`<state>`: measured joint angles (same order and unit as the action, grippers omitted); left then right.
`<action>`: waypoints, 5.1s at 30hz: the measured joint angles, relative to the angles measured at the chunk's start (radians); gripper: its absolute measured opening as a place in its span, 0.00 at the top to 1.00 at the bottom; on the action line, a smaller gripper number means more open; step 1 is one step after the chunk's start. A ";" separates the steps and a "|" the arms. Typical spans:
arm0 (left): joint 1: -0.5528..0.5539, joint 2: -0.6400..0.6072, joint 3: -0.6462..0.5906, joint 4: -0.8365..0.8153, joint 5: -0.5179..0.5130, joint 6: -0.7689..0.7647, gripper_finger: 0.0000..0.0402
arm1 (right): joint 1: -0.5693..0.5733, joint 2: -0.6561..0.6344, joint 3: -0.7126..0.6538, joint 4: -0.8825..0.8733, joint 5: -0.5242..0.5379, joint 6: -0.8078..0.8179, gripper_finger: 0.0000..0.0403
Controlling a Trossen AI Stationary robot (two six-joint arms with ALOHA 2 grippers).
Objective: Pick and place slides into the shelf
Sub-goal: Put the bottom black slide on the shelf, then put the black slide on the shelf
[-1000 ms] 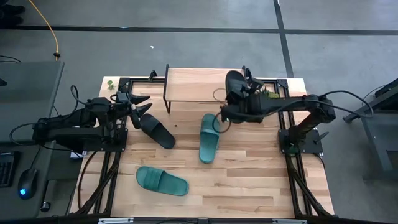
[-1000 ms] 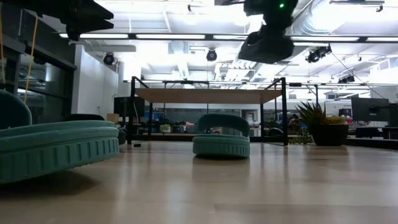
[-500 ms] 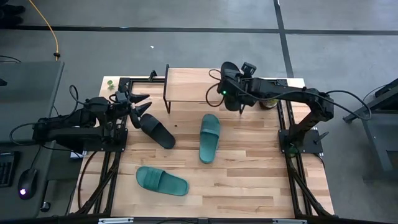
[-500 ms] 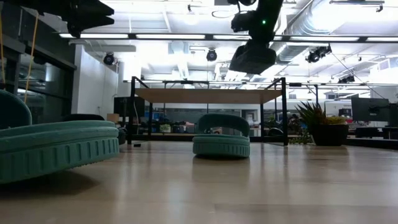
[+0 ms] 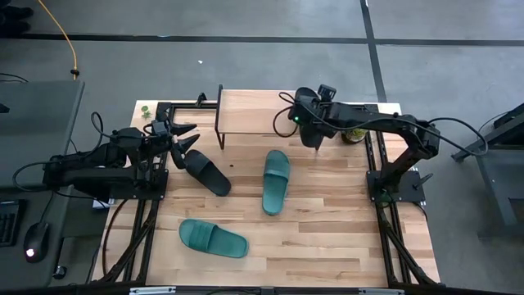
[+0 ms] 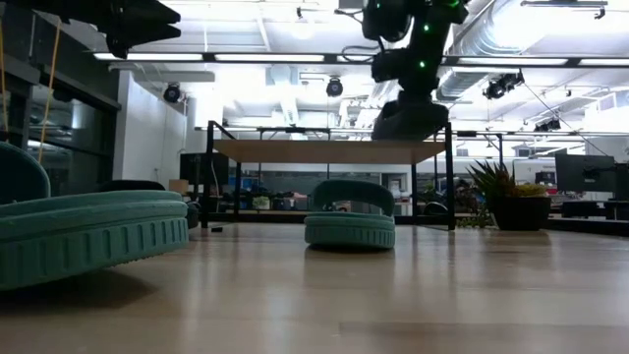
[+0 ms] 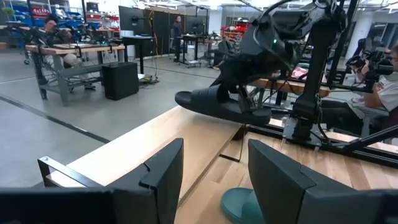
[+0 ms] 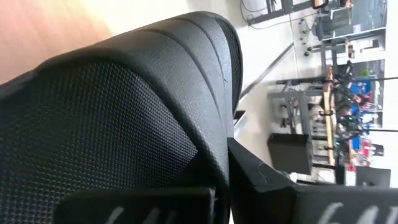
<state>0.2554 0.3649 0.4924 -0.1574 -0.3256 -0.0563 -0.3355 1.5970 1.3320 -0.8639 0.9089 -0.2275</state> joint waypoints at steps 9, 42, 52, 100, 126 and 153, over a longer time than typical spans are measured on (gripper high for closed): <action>0.000 0.000 0.000 0.000 0.000 0.000 0.59 | -0.008 0.001 -0.008 0.048 0.006 -0.041 1.00; 0.000 0.000 0.000 -0.001 -0.001 0.000 0.59 | -0.108 0.001 -0.008 0.098 -0.049 -0.091 0.98; 0.000 0.000 0.000 0.000 -0.001 0.000 0.59 | -0.129 0.001 -0.008 0.106 -0.068 -0.092 0.84; 0.000 0.000 0.000 0.002 -0.001 0.000 0.59 | -0.014 0.000 0.075 -0.038 -0.099 0.068 0.44; 0.000 0.000 0.000 -0.040 0.071 -0.064 0.59 | 0.174 0.000 0.075 -0.027 -0.502 0.440 0.44; -0.001 0.051 0.000 -0.206 0.387 -0.136 0.59 | 0.376 0.000 0.075 0.083 -0.517 0.429 0.44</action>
<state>0.2548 0.4161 0.4925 -0.3629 0.0611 -0.1926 0.0407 1.5970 1.4071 -0.7807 0.3923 0.2020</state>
